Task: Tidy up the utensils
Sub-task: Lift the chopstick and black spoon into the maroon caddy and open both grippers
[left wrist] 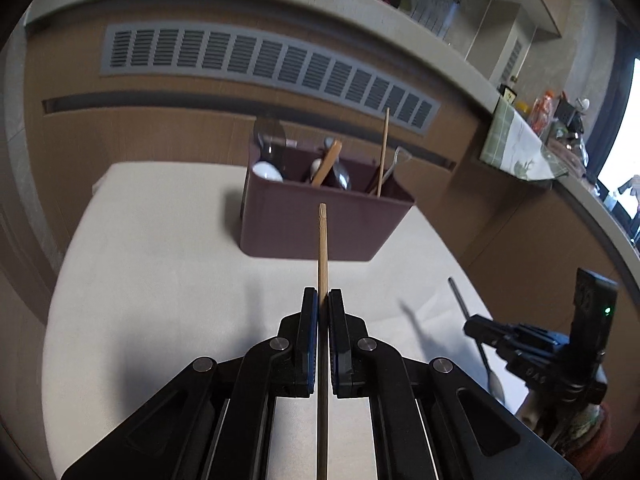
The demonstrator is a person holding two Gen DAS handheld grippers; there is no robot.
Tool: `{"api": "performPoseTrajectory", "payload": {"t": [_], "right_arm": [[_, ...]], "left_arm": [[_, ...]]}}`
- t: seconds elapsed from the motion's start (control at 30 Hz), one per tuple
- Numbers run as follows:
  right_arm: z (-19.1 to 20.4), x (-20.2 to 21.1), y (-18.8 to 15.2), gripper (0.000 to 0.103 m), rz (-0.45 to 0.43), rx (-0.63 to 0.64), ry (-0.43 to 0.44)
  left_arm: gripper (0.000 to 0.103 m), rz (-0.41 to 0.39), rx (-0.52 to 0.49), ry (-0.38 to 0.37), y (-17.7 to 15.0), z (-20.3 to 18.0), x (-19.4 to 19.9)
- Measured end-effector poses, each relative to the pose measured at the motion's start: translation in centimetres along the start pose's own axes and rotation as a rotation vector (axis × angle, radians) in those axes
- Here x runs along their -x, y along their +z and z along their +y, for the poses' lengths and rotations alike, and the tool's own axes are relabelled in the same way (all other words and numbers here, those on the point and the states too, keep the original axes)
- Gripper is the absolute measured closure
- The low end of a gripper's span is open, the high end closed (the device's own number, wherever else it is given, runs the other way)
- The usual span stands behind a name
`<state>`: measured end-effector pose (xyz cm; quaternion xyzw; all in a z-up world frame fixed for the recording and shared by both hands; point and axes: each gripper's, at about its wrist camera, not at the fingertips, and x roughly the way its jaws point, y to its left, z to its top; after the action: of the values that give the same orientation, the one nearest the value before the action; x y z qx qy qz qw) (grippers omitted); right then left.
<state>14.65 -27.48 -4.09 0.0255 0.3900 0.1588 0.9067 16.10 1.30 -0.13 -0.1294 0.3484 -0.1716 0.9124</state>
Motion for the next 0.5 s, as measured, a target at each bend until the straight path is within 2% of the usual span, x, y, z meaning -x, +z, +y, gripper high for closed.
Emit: {"api": "performPoseTrajectory", "payload": {"t": [0.13,0.3,0.37,0.5], "right_arm": [[0.5,-0.2,0.2,0.092,-0.008,0.017,-0.022],[1.0,-0.3,1.7,0.092,-0.033,0.046,-0.030],[1.6,-0.6,2.3,0.092,-0.033,0.074,-0.027],[1.9,-2.0,1.5,0.092,0.038,0.098,-0.025]], "left_arm": [[0.098,-0.046,0.018,-0.005,0.6,-0.1,1.1],[0.098,-0.121,-0.011,-0.005,2.2,-1.5,1.7],[0.098,-0.098,-0.036,0.002,2.5,-1.8,1.1],[0.098,0.060,-0.060,0.020,0.9,-1.6,-1.9]]}}
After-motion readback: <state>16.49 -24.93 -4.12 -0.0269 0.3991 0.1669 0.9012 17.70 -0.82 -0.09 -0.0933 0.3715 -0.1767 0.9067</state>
